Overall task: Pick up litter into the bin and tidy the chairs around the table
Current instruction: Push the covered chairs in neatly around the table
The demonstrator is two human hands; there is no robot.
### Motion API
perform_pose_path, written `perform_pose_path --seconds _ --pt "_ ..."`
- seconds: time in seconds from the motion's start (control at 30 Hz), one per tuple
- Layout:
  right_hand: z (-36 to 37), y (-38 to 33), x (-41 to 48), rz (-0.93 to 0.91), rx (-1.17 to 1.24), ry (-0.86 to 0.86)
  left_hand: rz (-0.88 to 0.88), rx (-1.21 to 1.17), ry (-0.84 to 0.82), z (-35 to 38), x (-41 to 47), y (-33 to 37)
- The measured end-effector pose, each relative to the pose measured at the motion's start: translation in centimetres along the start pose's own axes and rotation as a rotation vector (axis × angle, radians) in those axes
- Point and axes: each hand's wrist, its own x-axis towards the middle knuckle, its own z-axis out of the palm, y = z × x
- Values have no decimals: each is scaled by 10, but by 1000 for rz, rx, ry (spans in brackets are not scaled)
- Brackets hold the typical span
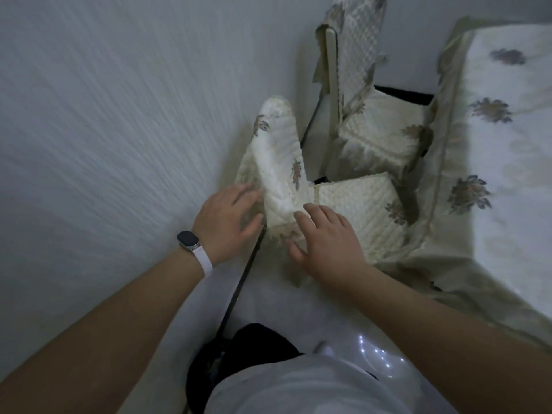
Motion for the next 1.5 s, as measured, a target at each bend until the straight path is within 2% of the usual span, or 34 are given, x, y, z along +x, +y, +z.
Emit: perform_pose_path --seconds 0.23,0.53,0.63,1.03,1.3,1.5 --pt "-1 8 26 109 1 11 145 6 -54 3 62 -38" --pt "26 -22 89 305 41 35 471 23 -264 31 140 -122" --pt "34 -34 108 357 50 18 511 34 -303 43 162 -144" --pt "52 -46 143 494 140 -84 547 -79 -242 79 169 -157" --pt "53 -39 142 500 141 4 652 -148 -203 89 187 -152" --pt "23 -4 140 559 114 102 687 -244 -168 96 226 -113"
